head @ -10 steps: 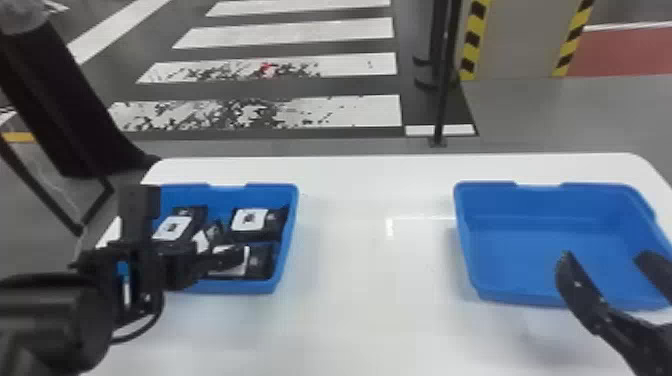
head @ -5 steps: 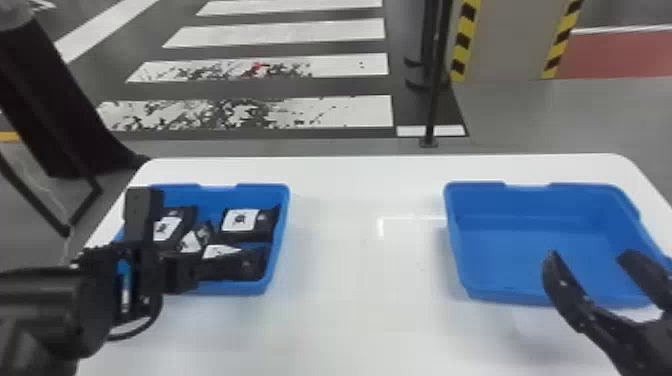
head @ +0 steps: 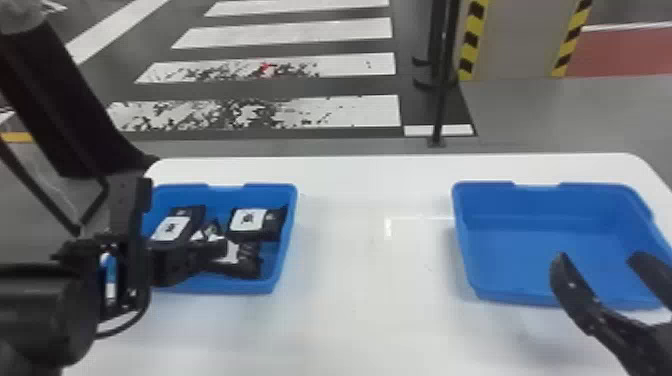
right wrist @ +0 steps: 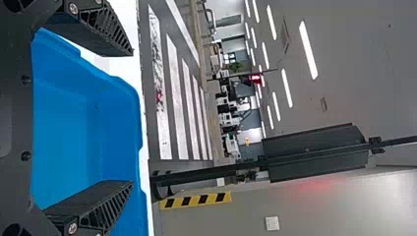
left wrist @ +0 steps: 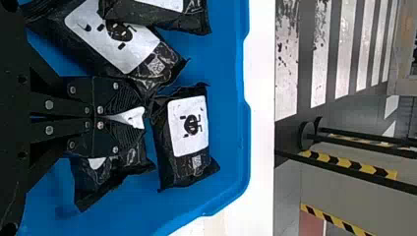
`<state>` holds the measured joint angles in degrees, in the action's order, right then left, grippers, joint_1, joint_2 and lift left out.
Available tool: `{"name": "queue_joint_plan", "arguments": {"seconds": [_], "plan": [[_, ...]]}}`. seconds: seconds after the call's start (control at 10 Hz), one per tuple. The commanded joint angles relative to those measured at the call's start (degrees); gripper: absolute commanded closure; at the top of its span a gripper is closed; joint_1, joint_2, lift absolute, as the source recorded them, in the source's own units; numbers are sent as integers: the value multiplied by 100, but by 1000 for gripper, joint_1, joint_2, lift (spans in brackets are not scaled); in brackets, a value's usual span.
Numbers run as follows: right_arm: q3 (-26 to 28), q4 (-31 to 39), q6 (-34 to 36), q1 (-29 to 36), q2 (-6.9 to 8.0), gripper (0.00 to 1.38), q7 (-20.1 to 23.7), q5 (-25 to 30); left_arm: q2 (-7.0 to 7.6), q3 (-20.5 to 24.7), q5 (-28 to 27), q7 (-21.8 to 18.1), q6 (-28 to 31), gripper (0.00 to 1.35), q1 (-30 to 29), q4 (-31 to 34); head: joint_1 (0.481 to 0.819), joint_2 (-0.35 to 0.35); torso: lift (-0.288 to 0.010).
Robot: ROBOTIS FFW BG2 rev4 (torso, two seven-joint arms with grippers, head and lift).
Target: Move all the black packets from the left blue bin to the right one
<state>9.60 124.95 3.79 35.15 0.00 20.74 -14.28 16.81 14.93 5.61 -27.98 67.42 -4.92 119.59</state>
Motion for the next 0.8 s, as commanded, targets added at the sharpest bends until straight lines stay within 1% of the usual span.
{"name": "queue_joint_plan", "arguments": {"seconds": [0.0,0.3,0.4,0.5,0.7], "plan": [[-12,-1,0,-14,5,96,0,0,6,175,34,-59,107,1205,-211,521,695,134,-185],[-81,41,0,-28,5,94,9,-34,-73,644,445,-103,149,1205,-703,1801,695,138,-185],[-103,56,14,-56,5,94,53,-68,-99,723,605,-103,78,1205,-858,2209,695,135,-185],[-161,56,70,-112,5,94,114,-114,-117,689,902,-103,-76,1205,-956,2434,695,129,-185],[-355,13,113,-281,5,94,211,-217,-178,461,1290,-103,-400,1205,-1125,2659,695,92,-185]]}}
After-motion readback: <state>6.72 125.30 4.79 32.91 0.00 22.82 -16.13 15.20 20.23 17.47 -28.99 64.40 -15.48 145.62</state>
